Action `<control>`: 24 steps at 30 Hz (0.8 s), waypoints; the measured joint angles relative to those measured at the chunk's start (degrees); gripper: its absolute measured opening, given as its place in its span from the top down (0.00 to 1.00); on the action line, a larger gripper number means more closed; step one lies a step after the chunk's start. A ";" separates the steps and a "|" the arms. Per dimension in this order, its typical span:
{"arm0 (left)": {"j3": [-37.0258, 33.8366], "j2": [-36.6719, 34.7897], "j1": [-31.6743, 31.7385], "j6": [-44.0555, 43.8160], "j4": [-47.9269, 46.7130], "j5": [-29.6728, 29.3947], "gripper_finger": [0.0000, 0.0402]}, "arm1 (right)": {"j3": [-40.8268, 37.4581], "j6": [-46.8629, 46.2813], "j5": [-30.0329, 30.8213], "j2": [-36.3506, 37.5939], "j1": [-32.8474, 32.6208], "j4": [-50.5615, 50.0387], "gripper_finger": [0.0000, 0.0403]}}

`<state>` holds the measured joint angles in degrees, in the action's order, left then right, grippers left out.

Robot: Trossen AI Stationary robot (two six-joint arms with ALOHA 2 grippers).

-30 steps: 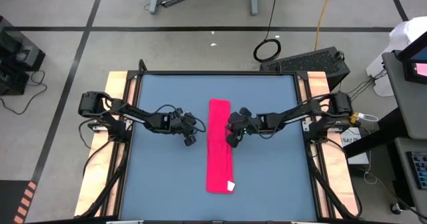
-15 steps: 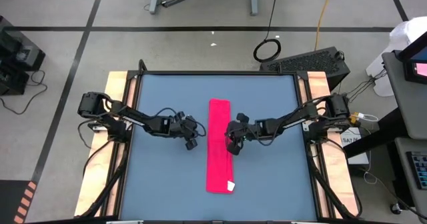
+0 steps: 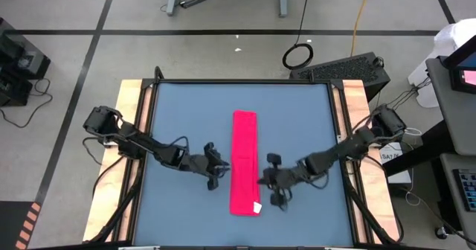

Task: Roll towel
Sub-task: Fold the red towel

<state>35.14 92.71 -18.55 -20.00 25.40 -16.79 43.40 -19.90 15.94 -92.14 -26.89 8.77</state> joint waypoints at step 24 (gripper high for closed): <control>0.02 1.96 5.85 13.35 6.98 3.29 0.98 | -15.34 12.93 5.81 0.00 5.77 31.31 0.98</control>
<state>35.16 94.67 -12.70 -6.65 32.38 -13.50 28.06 -6.98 21.75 -92.14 -21.11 40.08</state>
